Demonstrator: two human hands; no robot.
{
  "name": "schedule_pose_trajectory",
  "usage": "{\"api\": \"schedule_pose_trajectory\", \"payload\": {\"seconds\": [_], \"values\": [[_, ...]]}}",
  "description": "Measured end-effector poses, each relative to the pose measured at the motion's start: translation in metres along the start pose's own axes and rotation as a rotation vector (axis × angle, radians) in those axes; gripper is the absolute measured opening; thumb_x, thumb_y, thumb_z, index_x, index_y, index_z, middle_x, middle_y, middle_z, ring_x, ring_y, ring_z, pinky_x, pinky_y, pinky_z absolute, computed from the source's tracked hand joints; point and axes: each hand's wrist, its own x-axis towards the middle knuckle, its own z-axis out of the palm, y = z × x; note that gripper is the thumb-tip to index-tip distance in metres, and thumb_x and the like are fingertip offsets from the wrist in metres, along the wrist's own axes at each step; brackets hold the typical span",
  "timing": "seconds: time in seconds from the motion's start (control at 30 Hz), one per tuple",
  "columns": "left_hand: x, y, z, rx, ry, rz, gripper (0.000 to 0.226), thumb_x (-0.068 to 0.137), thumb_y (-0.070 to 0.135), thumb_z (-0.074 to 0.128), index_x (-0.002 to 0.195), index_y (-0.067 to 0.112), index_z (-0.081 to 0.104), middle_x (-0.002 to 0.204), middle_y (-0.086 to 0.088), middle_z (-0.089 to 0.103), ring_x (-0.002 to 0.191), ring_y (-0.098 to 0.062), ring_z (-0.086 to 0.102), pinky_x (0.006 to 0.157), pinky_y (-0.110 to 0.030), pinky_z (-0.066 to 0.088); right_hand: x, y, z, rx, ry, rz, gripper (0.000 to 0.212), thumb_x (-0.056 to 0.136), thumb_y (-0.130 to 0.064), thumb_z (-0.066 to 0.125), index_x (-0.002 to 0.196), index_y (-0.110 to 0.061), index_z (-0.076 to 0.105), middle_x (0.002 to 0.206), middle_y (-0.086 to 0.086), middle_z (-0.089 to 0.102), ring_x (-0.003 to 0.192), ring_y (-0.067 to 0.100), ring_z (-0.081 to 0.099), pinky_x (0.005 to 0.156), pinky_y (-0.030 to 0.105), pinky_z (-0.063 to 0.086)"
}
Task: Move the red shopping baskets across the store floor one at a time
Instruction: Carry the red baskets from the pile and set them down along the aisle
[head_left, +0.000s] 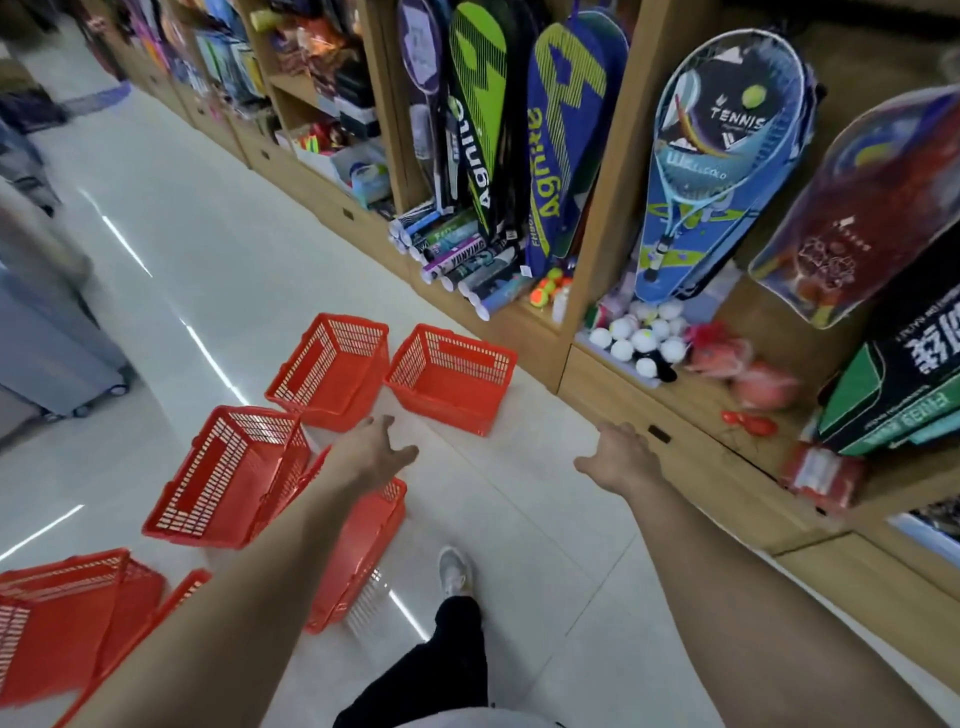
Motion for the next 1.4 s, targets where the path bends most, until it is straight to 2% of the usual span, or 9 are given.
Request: {"api": "schedule_pose_trajectory", "payload": {"seconds": [0.23,0.43,0.73,0.87,1.13,1.4], "values": [[0.154,0.002,-0.024,-0.078,-0.07,-0.01,0.071,0.087,0.057,0.06,0.146,0.022,0.042,0.145,-0.007,0.05,0.125,-0.027,0.054,0.099,-0.04,0.045,0.128,-0.054,-0.036,-0.013,-0.054,0.055,0.078,0.086,-0.049,0.065,0.15,-0.017,0.036,0.147,0.009,0.039,0.132,0.034,0.042,0.099,0.044,0.044],[0.257,-0.012,-0.056,-0.083,-0.095,0.005,0.067,0.09,0.054,0.06,0.145,0.021,0.04,0.146,-0.008,0.051,0.124,-0.031,0.055,0.1,-0.043,0.045,0.218,-0.103,-0.058,-0.019,-0.066,0.059,0.077,0.085,-0.049,0.067,0.148,-0.016,0.038,0.144,0.011,0.042,0.129,0.036,0.044,0.097,0.043,0.045],[0.388,-0.032,-0.053,-0.08,-0.16,-0.117,0.067,0.088,0.05,0.062,0.142,0.014,0.046,0.137,-0.014,0.054,0.118,-0.033,0.055,0.097,-0.043,0.047,0.367,-0.138,-0.039,-0.038,-0.213,0.056,0.079,0.085,-0.047,0.068,0.151,-0.016,0.036,0.149,0.011,0.039,0.131,0.035,0.044,0.1,0.045,0.045],[0.456,-0.054,-0.028,-0.062,-0.174,-0.228,0.068,0.089,0.049,0.063,0.142,0.009,0.048,0.142,-0.015,0.052,0.125,-0.034,0.052,0.101,-0.042,0.043,0.455,-0.161,-0.011,-0.014,-0.277,0.032,0.079,0.083,-0.046,0.07,0.15,-0.018,0.038,0.146,0.01,0.042,0.13,0.033,0.047,0.099,0.043,0.045],[0.599,-0.103,0.049,-0.086,-0.218,-0.3,0.064,0.087,0.05,0.063,0.137,0.011,0.053,0.135,-0.014,0.059,0.118,-0.032,0.057,0.095,-0.041,0.046,0.616,-0.183,0.081,-0.012,-0.403,0.004,0.077,0.081,-0.043,0.07,0.148,-0.018,0.04,0.142,0.01,0.045,0.124,0.031,0.051,0.097,0.043,0.047],[0.75,-0.188,0.178,-0.115,-0.18,-0.312,0.049,0.085,0.038,0.069,0.123,0.01,0.056,0.121,-0.018,0.063,0.109,-0.037,0.059,0.085,-0.041,0.045,0.752,-0.157,0.247,0.189,-0.364,0.187,0.067,0.082,-0.045,0.073,0.137,-0.015,0.05,0.131,0.01,0.055,0.117,0.03,0.057,0.09,0.039,0.046]]}}
